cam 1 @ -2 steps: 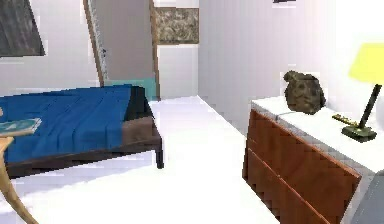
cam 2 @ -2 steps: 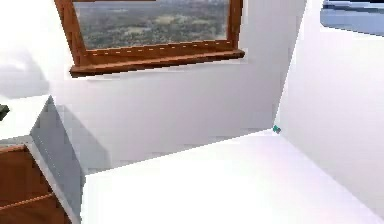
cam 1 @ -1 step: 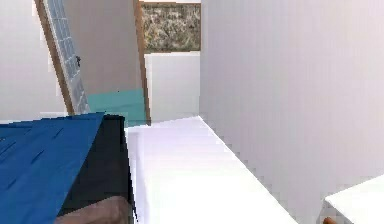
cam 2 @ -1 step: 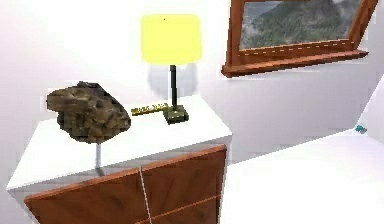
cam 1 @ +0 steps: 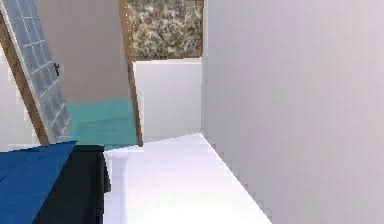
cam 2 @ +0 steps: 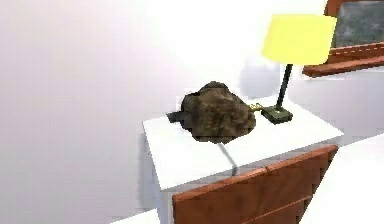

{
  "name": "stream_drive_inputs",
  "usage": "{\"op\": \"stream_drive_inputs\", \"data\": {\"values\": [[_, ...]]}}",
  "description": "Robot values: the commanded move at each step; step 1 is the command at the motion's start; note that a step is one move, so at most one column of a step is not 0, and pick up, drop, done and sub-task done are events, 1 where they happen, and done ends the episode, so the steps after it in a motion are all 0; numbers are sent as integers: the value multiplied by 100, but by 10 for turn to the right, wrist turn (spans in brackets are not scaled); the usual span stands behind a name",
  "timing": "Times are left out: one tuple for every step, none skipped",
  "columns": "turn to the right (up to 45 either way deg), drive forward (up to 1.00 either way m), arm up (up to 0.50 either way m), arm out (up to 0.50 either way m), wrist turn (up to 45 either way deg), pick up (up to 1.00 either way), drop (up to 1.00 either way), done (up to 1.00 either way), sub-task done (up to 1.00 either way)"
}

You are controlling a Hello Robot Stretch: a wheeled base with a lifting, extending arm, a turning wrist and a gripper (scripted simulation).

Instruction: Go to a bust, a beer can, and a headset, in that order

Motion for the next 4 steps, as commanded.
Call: {"op": "stream_drive_inputs", "data": {"values": [[-180,0,0,0,0,0,0,0,0],[0,100,0,0,0,0,0,0,0],[0,75,0,0,0,0,0,0,0],[-240,0,0,0,0,0,0,0,0]]}}
